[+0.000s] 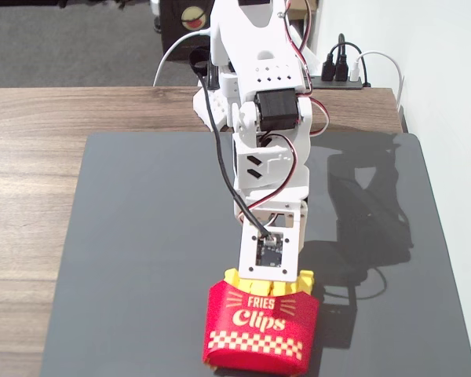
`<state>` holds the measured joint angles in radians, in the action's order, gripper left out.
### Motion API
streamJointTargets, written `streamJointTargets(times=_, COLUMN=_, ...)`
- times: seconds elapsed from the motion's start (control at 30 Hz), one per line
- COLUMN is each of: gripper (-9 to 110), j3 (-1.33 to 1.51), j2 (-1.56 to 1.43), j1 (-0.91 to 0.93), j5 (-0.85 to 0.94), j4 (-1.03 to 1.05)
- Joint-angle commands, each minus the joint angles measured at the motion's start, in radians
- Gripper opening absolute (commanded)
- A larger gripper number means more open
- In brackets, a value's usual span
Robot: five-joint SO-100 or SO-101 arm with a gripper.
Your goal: Grab a fry
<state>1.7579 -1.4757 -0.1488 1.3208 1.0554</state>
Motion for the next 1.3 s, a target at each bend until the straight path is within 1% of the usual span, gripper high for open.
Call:
streamJointTargets(times=0.0, gripper=4, j3=0.011, j2=-0.072, j1=-0.011, j5=-0.009, j4=0.005)
streamJointTargets(times=0.23, gripper=4, j3=0.094, j2=-0.169, j1=-0.020, j5=-0.008, j4=0.035)
streamJointTargets(times=0.37, gripper=4, j3=0.149, j2=-0.215, j1=0.006, j5=0.023, j4=0.026)
streamJointTargets(times=0.53, gripper=4, j3=0.153, j2=-0.229, j1=0.032, j5=0.072, j4=0.054)
streamJointTargets(times=0.97, gripper=4, j3=0.169, j2=-0.247, j1=0.032, j5=0.077, j4=0.054)
streamJointTargets(times=1.07, gripper=9, j3=0.156, j2=-0.247, j1=0.032, j5=0.071, j4=0.052)
streamJointTargets(times=1.13, gripper=17, j3=0.144, j2=-0.244, j1=0.031, j5=0.071, j4=0.060)
streamJointTargets(times=1.17, gripper=19, j3=0.138, j2=-0.241, j1=0.029, j5=0.069, j4=0.063)
streamJointTargets(times=1.23, gripper=19, j3=0.124, j2=-0.229, j1=0.029, j5=0.063, j4=0.060)
streamJointTargets(times=1.27, gripper=23, j3=0.118, j2=-0.222, j1=0.031, j5=0.058, j4=0.055)
